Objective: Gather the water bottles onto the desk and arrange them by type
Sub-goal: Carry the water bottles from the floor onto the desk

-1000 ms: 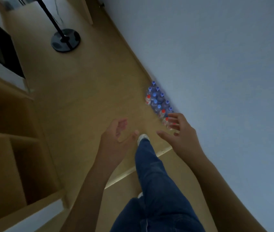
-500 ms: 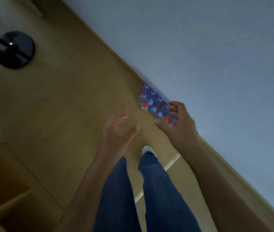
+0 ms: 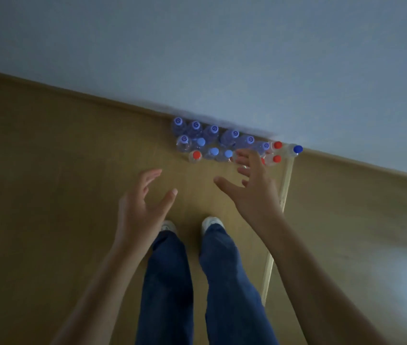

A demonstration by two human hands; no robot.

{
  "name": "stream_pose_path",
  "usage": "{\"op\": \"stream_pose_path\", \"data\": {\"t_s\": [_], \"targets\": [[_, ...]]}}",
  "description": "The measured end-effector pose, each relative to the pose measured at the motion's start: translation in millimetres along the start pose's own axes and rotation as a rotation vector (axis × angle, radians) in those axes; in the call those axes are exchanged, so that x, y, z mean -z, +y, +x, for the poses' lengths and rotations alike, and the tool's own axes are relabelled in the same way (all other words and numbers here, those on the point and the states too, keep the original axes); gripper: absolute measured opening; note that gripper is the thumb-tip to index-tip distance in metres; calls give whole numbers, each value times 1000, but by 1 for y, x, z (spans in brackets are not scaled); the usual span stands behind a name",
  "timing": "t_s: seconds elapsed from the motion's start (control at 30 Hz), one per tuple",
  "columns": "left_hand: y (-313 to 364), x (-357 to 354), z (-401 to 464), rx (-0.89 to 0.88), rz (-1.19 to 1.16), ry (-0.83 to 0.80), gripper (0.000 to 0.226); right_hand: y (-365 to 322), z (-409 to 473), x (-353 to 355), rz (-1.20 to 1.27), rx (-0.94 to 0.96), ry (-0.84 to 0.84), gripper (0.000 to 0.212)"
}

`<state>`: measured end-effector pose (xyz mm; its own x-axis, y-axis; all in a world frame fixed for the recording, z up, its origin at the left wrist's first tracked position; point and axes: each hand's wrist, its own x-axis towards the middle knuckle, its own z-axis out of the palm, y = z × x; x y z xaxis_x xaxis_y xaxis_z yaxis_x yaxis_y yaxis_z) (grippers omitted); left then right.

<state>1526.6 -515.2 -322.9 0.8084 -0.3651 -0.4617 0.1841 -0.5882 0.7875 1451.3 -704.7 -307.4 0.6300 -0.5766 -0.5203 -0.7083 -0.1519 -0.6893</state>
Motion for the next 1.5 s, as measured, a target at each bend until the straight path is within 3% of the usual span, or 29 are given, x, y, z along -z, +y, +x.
{"op": "stream_pose_path", "data": {"t_s": [0.27,0.5,0.8,1.07,1.3,1.5], "targets": [[-105,-49,103,-45,54,-106,43,93,82,-87,35,-66,46,67],[-224,-128,189,-64,3,-115,46,198,164,-172,61,6,62,62],[-329,-199,284,-199,-103,24,68,289,239,-254,-61,96,128,82],[-338,-241,355,-456,-163,167,74,322,292,-295,84,123,266,78],[-334,-244,369,-487,-98,233,66,329,301,-301,251,112,324,54],[-302,-206,318,-486,24,164,58,310,246,-266,287,83,316,52]]}}
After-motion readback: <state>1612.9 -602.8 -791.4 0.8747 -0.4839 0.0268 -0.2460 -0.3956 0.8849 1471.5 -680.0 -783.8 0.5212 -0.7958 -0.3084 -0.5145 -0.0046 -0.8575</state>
